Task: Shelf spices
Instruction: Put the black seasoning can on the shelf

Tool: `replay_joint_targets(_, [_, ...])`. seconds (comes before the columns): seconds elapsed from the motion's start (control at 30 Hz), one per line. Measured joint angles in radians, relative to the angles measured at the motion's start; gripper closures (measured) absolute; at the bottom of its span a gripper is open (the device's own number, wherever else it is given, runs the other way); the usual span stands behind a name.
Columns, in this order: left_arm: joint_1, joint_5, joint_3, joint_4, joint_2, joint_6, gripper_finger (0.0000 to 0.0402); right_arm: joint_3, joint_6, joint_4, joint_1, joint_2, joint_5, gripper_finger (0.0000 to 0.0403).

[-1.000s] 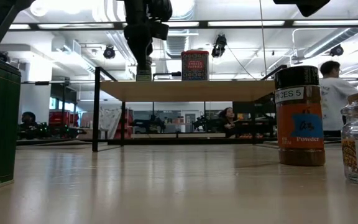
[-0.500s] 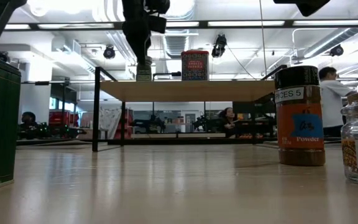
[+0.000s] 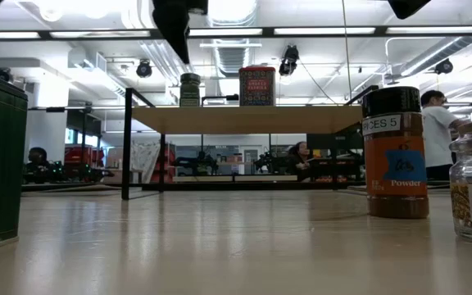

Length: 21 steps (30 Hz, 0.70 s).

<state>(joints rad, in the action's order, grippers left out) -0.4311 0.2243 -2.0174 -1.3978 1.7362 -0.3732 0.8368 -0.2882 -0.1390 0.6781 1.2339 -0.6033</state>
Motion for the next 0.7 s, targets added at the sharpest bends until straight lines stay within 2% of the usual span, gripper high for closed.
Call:
replay_joint_targets(0.1, [0.020, 0.046, 0.000, 0.013, -0.037, 0.005, 0.0077, 0.000, 0.002, 0.000, -0.001, 0.000, -0.001, 0.0190])
replay_joint_targets(0.3, [0.052, 0.045, 0.000, 0.027, -0.109, 0.090, 0.0077, 0.000, 0.018, 0.001, -0.003, 0.000, -0.003, 0.0190])
replay_joint_targets(0.53, [0.106, -0.117, 0.000, 0.011, -0.179, 0.242, 0.0077, 0.000, 0.039, 0.002, -0.005, 0.000, -0.002, 0.0190])
replay_joint_targets(0.7, [0.227, -0.163, 0.007, 0.015, -0.216, 0.337, 0.0080, 0.000, 0.051, 0.002, -0.004, -0.001, -0.002, 0.0190])
